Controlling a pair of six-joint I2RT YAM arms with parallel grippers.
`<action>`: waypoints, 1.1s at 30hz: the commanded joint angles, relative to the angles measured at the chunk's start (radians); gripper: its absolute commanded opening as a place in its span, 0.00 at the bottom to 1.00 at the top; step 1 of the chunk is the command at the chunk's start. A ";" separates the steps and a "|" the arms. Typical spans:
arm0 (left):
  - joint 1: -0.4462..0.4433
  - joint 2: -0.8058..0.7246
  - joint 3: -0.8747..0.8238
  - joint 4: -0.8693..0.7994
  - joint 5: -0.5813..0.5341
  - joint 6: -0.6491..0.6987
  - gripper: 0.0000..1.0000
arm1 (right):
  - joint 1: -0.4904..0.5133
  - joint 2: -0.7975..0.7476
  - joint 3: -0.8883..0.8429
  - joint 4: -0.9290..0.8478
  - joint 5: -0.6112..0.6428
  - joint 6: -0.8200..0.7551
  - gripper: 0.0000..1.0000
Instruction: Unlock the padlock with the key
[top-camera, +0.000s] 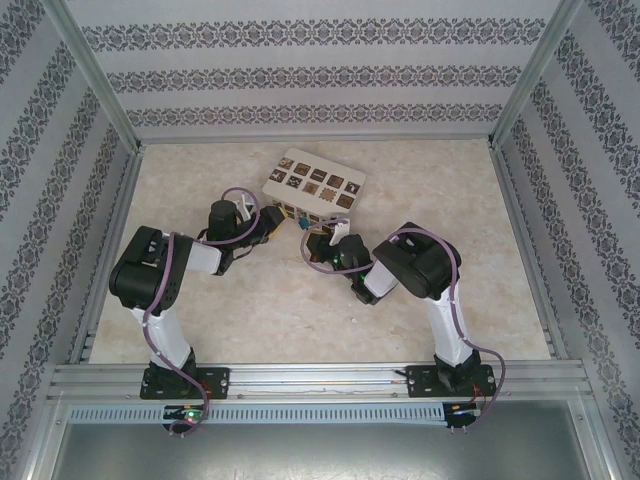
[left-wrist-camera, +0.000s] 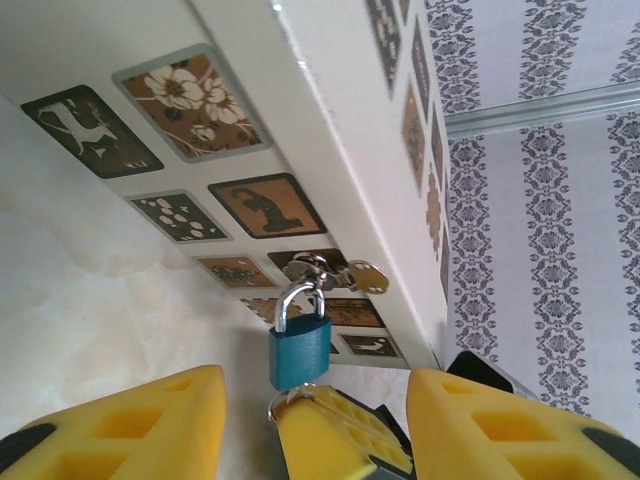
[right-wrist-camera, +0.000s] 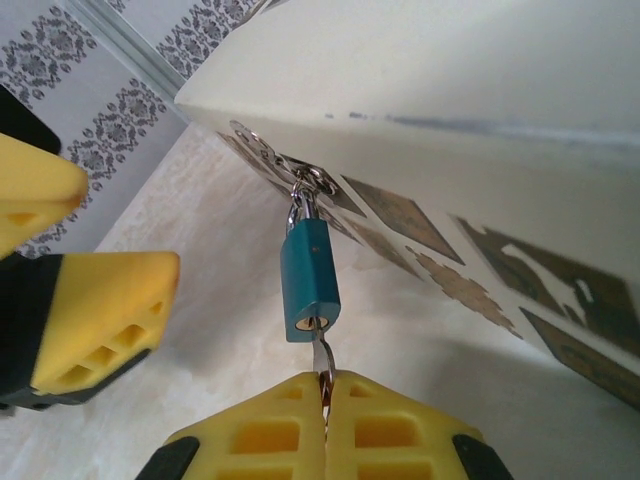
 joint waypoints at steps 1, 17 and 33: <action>0.003 0.033 0.003 0.092 0.033 -0.057 0.48 | 0.019 -0.020 -0.018 0.017 -0.012 0.073 0.00; -0.034 0.138 0.067 0.167 0.080 -0.121 0.43 | 0.029 -0.032 -0.011 0.005 -0.004 0.166 0.00; -0.068 0.203 0.122 0.167 0.087 -0.129 0.40 | 0.030 -0.041 0.008 -0.011 -0.007 0.190 0.00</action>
